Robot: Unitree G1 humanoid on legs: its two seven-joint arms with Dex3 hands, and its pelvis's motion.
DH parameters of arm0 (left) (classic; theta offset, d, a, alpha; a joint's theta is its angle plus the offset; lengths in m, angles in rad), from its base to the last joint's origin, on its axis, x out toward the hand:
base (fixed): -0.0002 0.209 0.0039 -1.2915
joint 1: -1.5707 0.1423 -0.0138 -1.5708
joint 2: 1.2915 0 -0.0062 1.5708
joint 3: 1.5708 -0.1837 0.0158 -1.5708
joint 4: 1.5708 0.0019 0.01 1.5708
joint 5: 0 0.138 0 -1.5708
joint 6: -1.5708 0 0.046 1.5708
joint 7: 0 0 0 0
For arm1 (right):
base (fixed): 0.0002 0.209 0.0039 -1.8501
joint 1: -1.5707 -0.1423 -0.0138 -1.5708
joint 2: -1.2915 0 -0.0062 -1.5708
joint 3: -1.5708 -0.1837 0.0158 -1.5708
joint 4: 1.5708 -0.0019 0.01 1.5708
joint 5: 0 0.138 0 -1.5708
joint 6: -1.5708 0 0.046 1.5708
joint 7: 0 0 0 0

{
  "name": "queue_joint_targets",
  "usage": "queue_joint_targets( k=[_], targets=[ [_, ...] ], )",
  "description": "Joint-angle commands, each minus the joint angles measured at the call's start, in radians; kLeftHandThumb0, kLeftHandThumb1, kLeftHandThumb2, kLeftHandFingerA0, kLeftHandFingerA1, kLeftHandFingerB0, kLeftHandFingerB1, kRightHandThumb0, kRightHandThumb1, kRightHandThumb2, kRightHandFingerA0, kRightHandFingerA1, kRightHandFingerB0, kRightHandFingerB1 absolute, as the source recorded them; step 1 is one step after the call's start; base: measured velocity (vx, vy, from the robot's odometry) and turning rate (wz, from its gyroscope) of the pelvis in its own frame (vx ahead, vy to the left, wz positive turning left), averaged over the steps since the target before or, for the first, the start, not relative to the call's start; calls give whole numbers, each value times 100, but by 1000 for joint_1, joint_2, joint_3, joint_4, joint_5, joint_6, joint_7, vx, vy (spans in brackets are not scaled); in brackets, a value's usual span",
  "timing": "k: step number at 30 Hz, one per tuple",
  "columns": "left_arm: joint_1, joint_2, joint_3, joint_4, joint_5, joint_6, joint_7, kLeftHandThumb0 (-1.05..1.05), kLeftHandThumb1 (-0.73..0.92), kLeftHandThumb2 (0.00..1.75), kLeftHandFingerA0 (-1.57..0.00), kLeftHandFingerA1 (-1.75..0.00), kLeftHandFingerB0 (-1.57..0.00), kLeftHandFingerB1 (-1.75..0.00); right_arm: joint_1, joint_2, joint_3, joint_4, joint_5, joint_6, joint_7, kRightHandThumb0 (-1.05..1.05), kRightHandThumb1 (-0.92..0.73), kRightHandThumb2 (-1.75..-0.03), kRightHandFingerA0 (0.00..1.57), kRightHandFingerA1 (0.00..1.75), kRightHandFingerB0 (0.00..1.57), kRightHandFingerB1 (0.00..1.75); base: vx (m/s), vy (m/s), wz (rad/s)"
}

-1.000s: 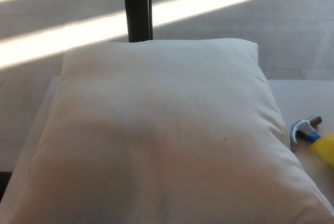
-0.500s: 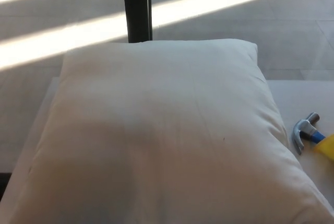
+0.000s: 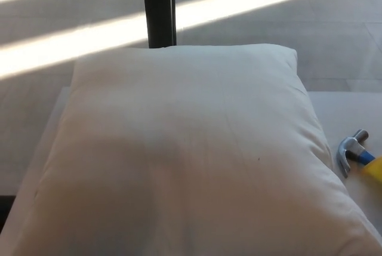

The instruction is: A hammer is kept on the right hand side and a pillow is kept on the left hand side on the desk infront of the robot and the robot uses its right hand to pick up the hammer and makes a downward swinging motion to hit the pillow

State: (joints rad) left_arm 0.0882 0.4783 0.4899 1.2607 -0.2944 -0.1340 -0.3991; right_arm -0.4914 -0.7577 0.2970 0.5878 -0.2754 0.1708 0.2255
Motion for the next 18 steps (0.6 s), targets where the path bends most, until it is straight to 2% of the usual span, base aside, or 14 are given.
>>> queue_joint_targets(
  k=[1, 2, 3, 4, 6, 8, 10, 11, 12, 13, 14, 16, 18],
  targets=[
    [13, 36, 11, 0, 1, -32, 13, -64, 78, 63, -64, -63, -52, -51, 187, -148, -302, -202, 198, 5, 145, -105, -78, -64, 0, 0, 0, 0, 0, 0, 0],
    [12, 38, 10, 1, 1, -23, 9, -64, 78, 63, -62, -64, -50, -52, 250, -175, -410, -248, 239, 4, 147, -105, -65, -85, 0, 0, 0, 0, 0, 0, 0],
    [13, 37, 11, 0, 0, -23, 3, -64, 78, 63, -61, -64, -49, -51, 297, -175, -502, -279, 270, 6, 146, -105, -73, -71, 0, 0, 0, 1, 0, 0, 0],
    [15, 36, 8, -3, 2, -22, 4, -64, 78, 63, -61, -63, -50, -52, 357, -172, -616, -297, 290, -9, 128, -105, -60, -107, 0, 52, 0, 39, 0, 0, 0],
    [16, 47, 4, -7, 6, -18, 4, -64, 78, 63, -61, -63, -50, -52, 427, -154, -725, -326, 300, -16, 114, -105, -60, -107, 0, 52, 0, 39, 0, 0, 0],
    [19, 46, 5, -8, 6, -30, -4, -65, 78, 63, -62, -64, -51, -53, 530, -114, -939, -354, 273, 28, 28, -105, -65, -104, 0, 48, 0, 35, 0, 0, 0],
    [14, 43, 16, -1, -6, -16, 9, -64, 76, 62, -68, -63, -55, -52, 550, -96, -1012, -325, 261, 23, -37, -105, -65, -105, 0, 45, 0, 31, 0, 0, 0],
    [13, 43, 16, 0, -5, -17, 10, -64, 76, 63, -68, -63, -54, -52, 557, -94, -1030, -293, 261, 6, -62, -104, -65, -108, 0, 43, 0, 27, 0, 0, 0],
    [15, 43, 19, -2, -9, -19, 6, -64, 76, 62, -65, -64, -53, -53, 575, -95, -1083, -189, 267, -38, -144, -97, -67, -108, 0, 47, 0, 23, 0, 0, 0],
    [21, 46, 18, -9, -8, -21, 1, -65, 77, 63, -65, -61, -53, -51, 593, -89, -1152, -73, 300, -50, -224, -97, -63, -104, 0, 46, 0, 30, 0, 0, 0],
    [25, 49, 7, -13, 6, -29, 13, -65, 77, 63, -67, -60, -55, -51, 614, -71, -1201, -6, 341, -52, -251, -93, -64, -102, 0, 48, 0, 26, 0, 0, 0],
    [27, 50, 3, -17, 12, -36, 22, -65, 77, 63, -67, -60, -55, -51, 631, -58, -1208, 11, 344, -84, -259, -93, -64, -102, 0, 48, 0, 26, 0, 0, 0],
    [20, 50, -4, -10, 20, -45, 25, -66, 78, 64, -64, -61, -52, -51, 648, -3, -1231, 30, 361, -101, -317, -85, -61, -97, 0, 50, 0, 32, 0, 0, 0]
  ],
)
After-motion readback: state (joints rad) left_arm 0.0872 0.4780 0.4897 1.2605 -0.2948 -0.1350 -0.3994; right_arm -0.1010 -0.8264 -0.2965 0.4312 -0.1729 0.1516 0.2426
